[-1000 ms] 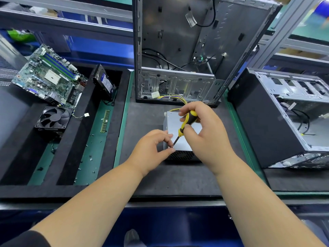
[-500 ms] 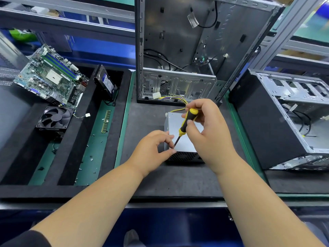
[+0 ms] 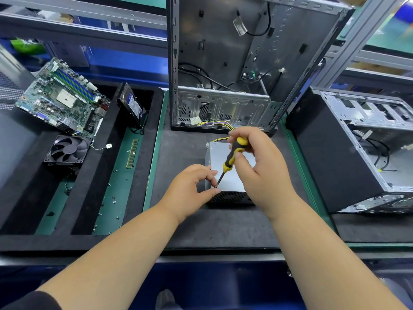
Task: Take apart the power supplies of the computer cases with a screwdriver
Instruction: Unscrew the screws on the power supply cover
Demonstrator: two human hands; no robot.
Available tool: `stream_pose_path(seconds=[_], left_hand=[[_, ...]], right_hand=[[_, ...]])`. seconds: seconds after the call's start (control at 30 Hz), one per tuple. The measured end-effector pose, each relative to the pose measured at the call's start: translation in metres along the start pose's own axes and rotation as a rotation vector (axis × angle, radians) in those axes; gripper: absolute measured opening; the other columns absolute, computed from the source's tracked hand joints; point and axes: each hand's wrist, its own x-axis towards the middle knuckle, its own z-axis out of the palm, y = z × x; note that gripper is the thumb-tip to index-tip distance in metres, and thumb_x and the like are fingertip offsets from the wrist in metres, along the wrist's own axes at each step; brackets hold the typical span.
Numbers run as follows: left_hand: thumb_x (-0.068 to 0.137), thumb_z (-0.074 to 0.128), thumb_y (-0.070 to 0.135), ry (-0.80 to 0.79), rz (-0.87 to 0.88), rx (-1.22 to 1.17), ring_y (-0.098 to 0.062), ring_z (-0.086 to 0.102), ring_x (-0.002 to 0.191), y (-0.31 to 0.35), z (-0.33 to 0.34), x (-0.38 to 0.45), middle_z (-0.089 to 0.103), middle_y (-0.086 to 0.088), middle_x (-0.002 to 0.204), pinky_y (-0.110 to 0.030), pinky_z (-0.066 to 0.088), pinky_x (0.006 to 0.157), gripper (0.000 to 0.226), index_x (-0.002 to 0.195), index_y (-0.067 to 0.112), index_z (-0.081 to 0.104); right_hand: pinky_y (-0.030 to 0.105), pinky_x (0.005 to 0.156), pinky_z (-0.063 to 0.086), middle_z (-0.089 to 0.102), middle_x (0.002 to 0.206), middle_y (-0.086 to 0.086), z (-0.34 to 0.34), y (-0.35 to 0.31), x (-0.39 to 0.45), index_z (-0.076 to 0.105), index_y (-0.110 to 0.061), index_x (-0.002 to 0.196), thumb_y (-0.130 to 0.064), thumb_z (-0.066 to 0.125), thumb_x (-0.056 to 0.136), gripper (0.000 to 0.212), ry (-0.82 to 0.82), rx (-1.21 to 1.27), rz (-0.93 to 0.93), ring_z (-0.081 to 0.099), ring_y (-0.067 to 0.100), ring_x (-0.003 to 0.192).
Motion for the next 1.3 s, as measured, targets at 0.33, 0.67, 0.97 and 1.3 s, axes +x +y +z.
stream_pose_path(seconds=[0.33,0.67,0.97,1.3], left_hand=[[0.077,0.083,0.016,0.001,0.015,-0.007,0.008,0.050,0.124,0.0007,0.0011,0.0005,0.065,0.016,0.111,-0.006,0.032,0.102,0.024,0.078,0.032,0.065],[0.078,0.082,0.017,-0.005,0.002,0.012,0.010,0.050,0.123,0.0036,0.0002,0.0003,0.062,0.020,0.109,-0.005,0.032,0.101,0.026,0.078,0.035,0.063],[0.078,0.082,0.016,-0.007,0.003,-0.001,0.011,0.049,0.124,0.0024,0.0004,0.0001,0.065,0.013,0.113,-0.004,0.032,0.100,0.020,0.080,0.029,0.066],[0.079,0.081,0.019,-0.014,-0.007,0.003,0.009,0.048,0.126,0.0008,-0.0007,-0.0014,0.064,0.016,0.113,-0.008,0.033,0.103,0.021,0.080,0.033,0.065]], right_hand=[[0.009,0.079,0.038,0.053,0.095,-0.009,0.0002,0.0011,0.0035,0.067,-0.014,0.100,-0.006,0.074,0.085,0.018,0.050,-0.126,-0.107,0.051,0.000,0.087],[0.017,0.086,0.042,0.057,0.104,-0.013,-0.0008,0.0006,0.0011,0.064,-0.016,0.116,-0.018,0.071,0.088,0.029,-0.010,-0.133,-0.068,0.053,0.001,0.099],[0.020,0.086,0.045,0.054,0.102,-0.004,-0.0036,0.0019,0.0035,0.065,-0.012,0.116,0.006,0.061,0.085,0.036,-0.007,-0.207,-0.106,0.053,0.002,0.096],[0.024,0.079,0.047,0.061,0.098,-0.011,-0.0015,0.0027,0.0041,0.065,-0.018,0.112,-0.015,0.071,0.088,0.025,0.013,-0.230,-0.074,0.054,0.006,0.087]])
